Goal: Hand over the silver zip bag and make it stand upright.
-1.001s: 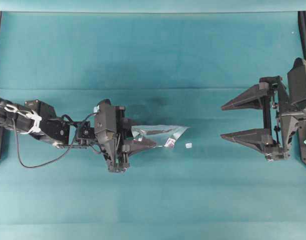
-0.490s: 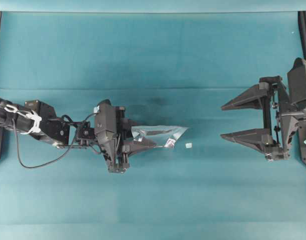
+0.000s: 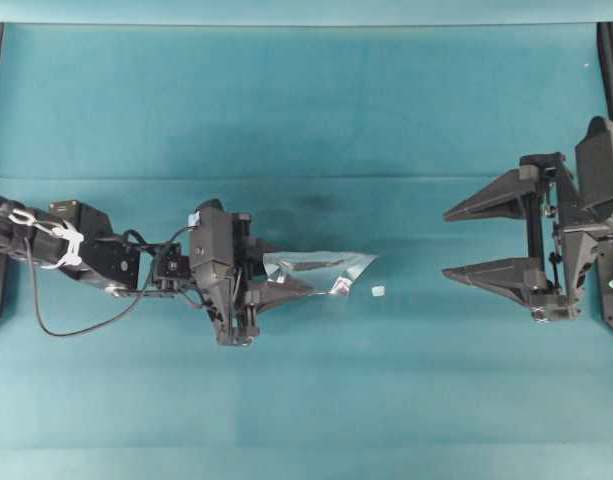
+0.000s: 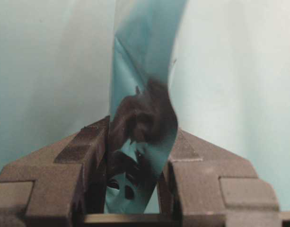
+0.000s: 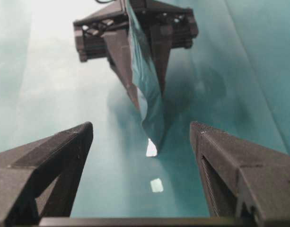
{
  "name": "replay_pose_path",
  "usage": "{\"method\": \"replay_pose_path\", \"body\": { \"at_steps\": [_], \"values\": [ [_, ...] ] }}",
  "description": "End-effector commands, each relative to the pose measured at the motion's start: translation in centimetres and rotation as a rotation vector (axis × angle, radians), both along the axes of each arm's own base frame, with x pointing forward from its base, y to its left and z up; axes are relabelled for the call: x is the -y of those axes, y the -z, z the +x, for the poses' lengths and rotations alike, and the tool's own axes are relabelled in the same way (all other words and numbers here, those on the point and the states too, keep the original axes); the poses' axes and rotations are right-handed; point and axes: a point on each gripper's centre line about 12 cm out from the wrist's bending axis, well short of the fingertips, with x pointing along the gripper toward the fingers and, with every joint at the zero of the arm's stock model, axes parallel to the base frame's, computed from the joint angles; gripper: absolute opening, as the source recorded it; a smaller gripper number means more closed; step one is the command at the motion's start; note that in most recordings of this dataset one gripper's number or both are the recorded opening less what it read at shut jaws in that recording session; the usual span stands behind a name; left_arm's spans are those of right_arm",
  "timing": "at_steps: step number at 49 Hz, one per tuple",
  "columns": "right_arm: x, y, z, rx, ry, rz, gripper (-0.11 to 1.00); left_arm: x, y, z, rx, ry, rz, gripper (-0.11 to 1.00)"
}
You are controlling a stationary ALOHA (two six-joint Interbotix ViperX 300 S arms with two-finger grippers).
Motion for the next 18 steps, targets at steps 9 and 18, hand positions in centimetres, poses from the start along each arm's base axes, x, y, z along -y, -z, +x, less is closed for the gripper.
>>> {"method": "replay_pose_path", "body": {
  "at_steps": [9,18],
  "values": [
    [0.12,-0.22,0.12,0.014,0.007,0.004,0.93,0.75,0.05,0.09,-0.002,0.02,-0.002,0.23],
    [0.26,-0.22,0.11,0.014,0.013,0.004,0.93,0.74,0.02,0.09,-0.003,0.02,-0.002,0.23]
  ]
}}
